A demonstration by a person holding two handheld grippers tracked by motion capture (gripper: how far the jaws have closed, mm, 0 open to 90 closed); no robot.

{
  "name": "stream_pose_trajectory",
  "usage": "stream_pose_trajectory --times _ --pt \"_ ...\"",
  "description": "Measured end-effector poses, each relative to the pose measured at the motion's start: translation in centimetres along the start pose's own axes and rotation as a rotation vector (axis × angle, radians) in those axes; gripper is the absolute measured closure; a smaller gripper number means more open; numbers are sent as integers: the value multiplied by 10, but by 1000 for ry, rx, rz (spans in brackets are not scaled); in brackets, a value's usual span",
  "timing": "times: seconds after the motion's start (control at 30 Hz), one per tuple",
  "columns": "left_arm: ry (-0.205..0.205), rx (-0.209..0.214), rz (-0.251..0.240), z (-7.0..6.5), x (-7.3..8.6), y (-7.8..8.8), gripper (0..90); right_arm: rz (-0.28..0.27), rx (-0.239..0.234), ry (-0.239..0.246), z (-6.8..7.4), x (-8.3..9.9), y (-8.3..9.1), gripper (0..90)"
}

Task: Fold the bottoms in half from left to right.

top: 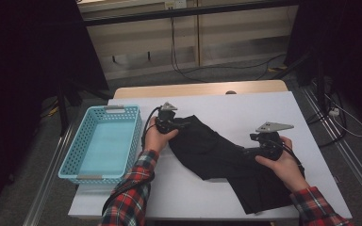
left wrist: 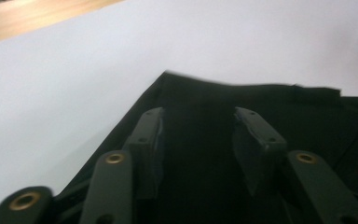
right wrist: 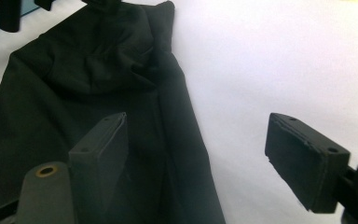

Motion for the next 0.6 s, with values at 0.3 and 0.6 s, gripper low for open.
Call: stream_pose_trajectory --times 0.3,0.6 --pt "-27 38 64 -13 2 -24 620 13 -14 -1 0 1 -2 212" --pt "7 48 91 -9 1 -10 897 15 -4 1 0 1 -3 210"
Point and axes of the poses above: each handheld gripper's, and its own axes: y roughly backward along the jaws, x roughly out of its underside, z roughly to its left, the point moved 1 cm from there along -y, roughly forward along the jaws, and after that the axes turned 10 degrees about -z, right-handed, at the moved point
